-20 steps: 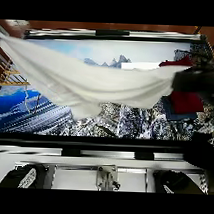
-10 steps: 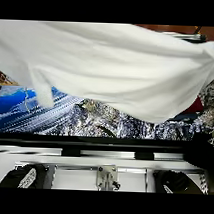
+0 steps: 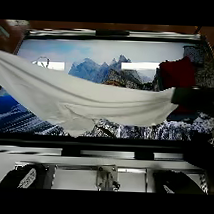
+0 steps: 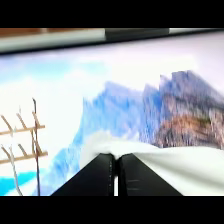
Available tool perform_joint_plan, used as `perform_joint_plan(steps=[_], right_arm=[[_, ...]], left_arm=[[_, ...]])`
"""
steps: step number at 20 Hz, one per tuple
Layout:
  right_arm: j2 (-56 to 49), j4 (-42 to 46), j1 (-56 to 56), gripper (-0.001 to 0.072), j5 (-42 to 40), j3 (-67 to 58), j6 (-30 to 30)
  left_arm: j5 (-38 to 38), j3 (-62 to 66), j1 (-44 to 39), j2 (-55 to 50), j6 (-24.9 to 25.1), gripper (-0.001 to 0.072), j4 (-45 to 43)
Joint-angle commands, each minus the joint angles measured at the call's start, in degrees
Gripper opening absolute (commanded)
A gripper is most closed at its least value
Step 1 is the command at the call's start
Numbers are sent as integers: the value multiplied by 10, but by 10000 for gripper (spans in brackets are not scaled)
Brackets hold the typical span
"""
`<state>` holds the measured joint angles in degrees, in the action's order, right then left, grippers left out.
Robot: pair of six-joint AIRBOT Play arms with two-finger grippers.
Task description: Fold the shirts.
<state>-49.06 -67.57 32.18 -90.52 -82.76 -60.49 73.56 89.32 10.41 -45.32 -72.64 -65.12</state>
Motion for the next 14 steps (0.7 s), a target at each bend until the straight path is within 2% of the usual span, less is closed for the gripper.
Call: perform_joint_plan(steps=[1,4,7,9,11,12,13,14], right_arm=[[-85,-11,-9,56,57,39,-2],[-193,-87,-86,56,155,39,-25],[-287,-274,-199,56,263,39,-96],[-332,-399,-252,57,298,39,-132],[-356,-441,-271,74,299,39,-154],[-358,-437,-275,177,289,39,-160],[-355,-434,-280,452,273,39,-182],[-349,-429,-289,522,244,39,-212]], left_arm=[[-9,-131,0,-10,-1,39,-9],[-76,-243,-1,-33,-14,39,-9],[-133,-308,-1,-73,-53,39,-4],[-147,-328,-1,-110,-61,39,38],[-147,-329,-1,-149,-61,39,78],[-147,-328,-1,-162,-61,39,87],[-146,-328,-1,-170,-61,39,88],[-146,-328,-1,-173,-61,39,88]])
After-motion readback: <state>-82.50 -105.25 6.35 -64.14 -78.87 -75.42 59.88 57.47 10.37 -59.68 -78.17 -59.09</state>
